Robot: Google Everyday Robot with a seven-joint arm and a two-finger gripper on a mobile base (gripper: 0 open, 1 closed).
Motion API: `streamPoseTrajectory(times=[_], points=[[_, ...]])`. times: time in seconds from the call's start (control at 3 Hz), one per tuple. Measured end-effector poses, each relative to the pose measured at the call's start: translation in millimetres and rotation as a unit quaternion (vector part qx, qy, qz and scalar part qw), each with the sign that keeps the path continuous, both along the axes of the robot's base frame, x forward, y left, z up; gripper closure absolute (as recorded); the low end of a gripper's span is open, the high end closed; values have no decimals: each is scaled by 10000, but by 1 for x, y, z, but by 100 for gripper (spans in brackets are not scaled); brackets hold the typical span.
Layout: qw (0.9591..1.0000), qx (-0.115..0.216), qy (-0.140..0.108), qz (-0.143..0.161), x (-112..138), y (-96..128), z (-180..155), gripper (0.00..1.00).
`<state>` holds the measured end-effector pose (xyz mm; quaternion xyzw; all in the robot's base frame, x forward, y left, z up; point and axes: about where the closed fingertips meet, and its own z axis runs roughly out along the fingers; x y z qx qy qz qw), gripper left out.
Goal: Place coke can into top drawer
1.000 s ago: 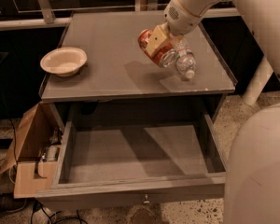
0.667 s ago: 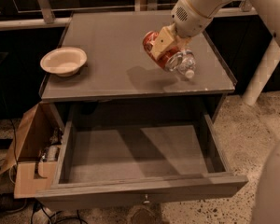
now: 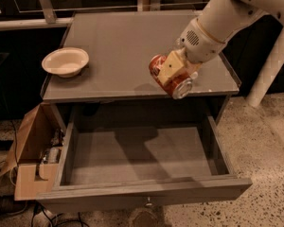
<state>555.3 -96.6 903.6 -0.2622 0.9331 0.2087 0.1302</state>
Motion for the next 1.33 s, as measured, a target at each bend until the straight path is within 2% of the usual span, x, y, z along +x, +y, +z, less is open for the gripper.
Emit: streamPoseTrajectory(times=[0.33,0.67,1.0,1.33], points=[[9999,-89,89,-35,-7,-8,-7,100],[9986,-123,451,-236,-41,-12,-22,100],[9944,-151,987,-333,-83,-13,-55,100],[9944,-151,987,-333,-83,-13,-55,100]])
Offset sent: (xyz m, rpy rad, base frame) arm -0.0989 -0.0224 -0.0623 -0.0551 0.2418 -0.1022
